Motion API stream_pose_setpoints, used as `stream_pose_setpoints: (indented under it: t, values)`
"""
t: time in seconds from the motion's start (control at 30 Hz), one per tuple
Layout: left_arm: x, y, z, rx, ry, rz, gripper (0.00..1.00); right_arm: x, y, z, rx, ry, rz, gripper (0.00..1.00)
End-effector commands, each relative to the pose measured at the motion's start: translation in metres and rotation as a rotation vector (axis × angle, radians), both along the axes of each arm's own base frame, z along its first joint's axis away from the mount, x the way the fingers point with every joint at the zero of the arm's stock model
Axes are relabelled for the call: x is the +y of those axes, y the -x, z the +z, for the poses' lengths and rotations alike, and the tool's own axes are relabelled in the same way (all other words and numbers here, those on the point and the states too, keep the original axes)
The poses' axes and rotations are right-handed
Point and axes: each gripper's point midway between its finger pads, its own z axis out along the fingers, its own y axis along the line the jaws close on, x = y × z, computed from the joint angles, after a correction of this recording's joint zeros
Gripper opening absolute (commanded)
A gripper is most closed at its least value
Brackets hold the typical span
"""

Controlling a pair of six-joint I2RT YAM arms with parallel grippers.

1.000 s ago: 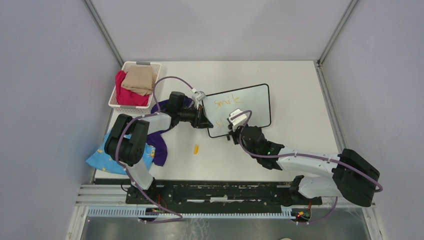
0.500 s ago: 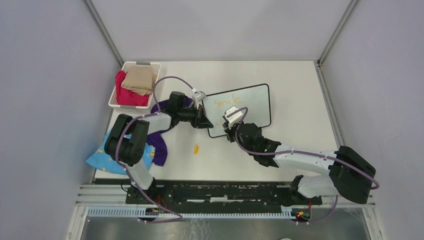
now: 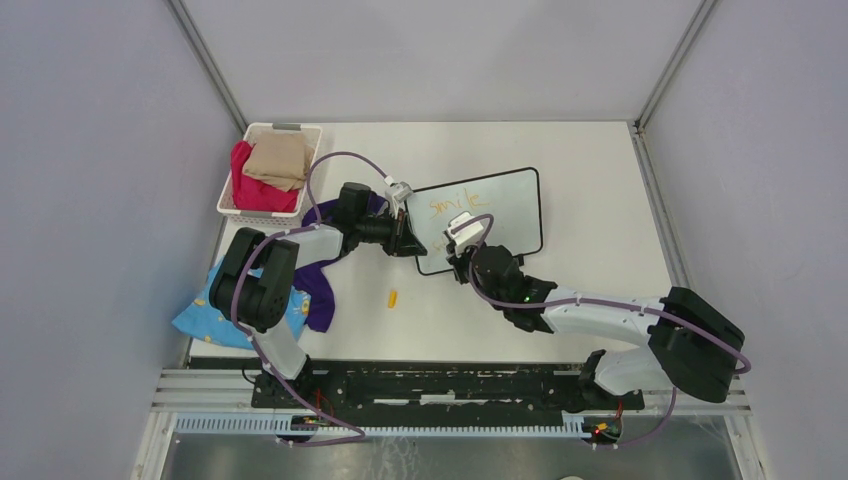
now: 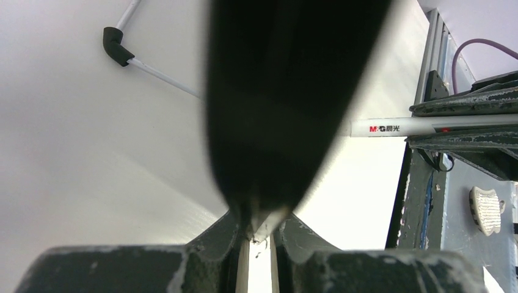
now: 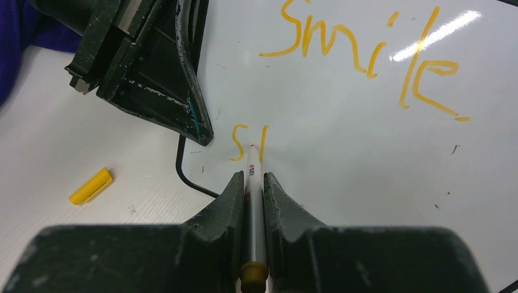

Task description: Write a sentence on the whiteboard

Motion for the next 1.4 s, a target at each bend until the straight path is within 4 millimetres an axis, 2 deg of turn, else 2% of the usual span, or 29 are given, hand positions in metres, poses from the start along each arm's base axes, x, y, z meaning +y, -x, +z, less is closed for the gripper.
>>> stream_pose_setpoints:
  t: [0.0, 0.2, 0.43, 0.57, 0.73, 0.93, 1.37]
  values:
    - [0.008, 0.011, -0.04, 0.043, -0.139, 0.003, 0.04, -0.008, -0.016, 0.019, -0.044, -0.056, -0.087, 0.0]
    - [0.008, 0.011, -0.04, 0.043, -0.14, 0.002, 0.04, -0.025, -0.016, 0.015, -0.041, -0.055, -0.135, 0.0]
    - [0.008, 0.011, -0.042, 0.045, -0.145, 0.001, 0.04, -0.033, -0.015, 0.012, -0.037, -0.053, -0.15, 0.0]
    - [0.008, 0.012, -0.043, 0.048, -0.147, 0.001, 0.04, -0.03, -0.01, 0.018, -0.043, -0.085, -0.118, 0.0]
    - [0.008, 0.012, -0.042, 0.044, -0.147, -0.001, 0.03, -0.031, -0.003, 0.036, -0.08, -0.177, -0.085, 0.0]
    - [0.007, 0.012, -0.042, 0.047, -0.148, -0.003, 0.03, -0.037, -0.007, 0.035, -0.075, -0.177, -0.114, 0.0]
    - [0.006, 0.012, -0.043, 0.044, -0.152, -0.007, 0.03, -0.025, -0.016, 0.038, -0.066, -0.164, -0.104, 0.0]
